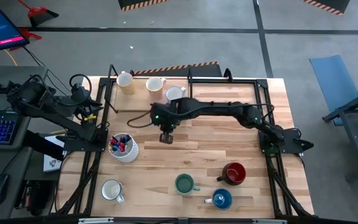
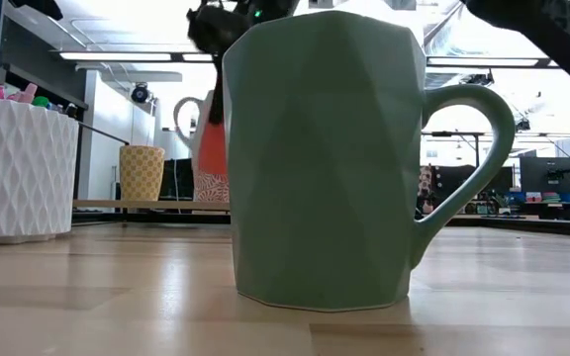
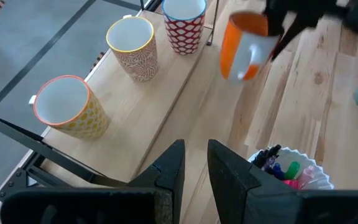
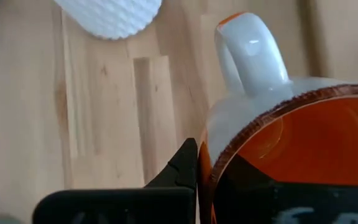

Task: Place coffee mugs
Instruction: Move the orange mug to the center of the table

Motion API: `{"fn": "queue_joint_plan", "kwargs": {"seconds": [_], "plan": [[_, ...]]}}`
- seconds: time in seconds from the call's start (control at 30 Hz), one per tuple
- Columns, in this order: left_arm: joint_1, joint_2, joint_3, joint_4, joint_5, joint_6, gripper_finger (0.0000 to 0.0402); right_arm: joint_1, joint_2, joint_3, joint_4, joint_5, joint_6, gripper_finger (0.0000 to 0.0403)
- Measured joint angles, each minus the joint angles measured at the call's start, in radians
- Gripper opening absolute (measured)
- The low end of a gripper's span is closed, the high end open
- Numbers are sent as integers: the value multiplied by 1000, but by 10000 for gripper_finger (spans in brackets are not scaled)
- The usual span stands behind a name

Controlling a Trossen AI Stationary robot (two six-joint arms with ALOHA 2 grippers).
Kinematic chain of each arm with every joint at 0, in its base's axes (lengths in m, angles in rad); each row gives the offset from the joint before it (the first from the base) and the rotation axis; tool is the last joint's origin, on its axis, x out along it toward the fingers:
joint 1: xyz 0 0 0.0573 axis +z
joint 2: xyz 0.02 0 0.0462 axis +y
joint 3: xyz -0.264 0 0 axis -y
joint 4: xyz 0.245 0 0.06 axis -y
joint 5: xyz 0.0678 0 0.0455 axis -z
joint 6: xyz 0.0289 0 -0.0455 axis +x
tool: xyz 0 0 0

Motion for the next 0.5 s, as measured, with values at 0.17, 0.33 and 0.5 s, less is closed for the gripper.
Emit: {"fn": "queue_joint_plan", "kwargs": {"seconds": [0.17, 0.33, 0.5], "plan": [[0, 0, 0, 0, 15, -1, 60, 17, 59, 0, -28, -15, 23, 0], [0, 0, 0, -1, 37, -26, 60, 28, 78, 1, -30, -17, 40, 0], [0, 0, 0, 0, 40, -26, 60, 31, 96, 0, -32, -17, 81, 0]]}}
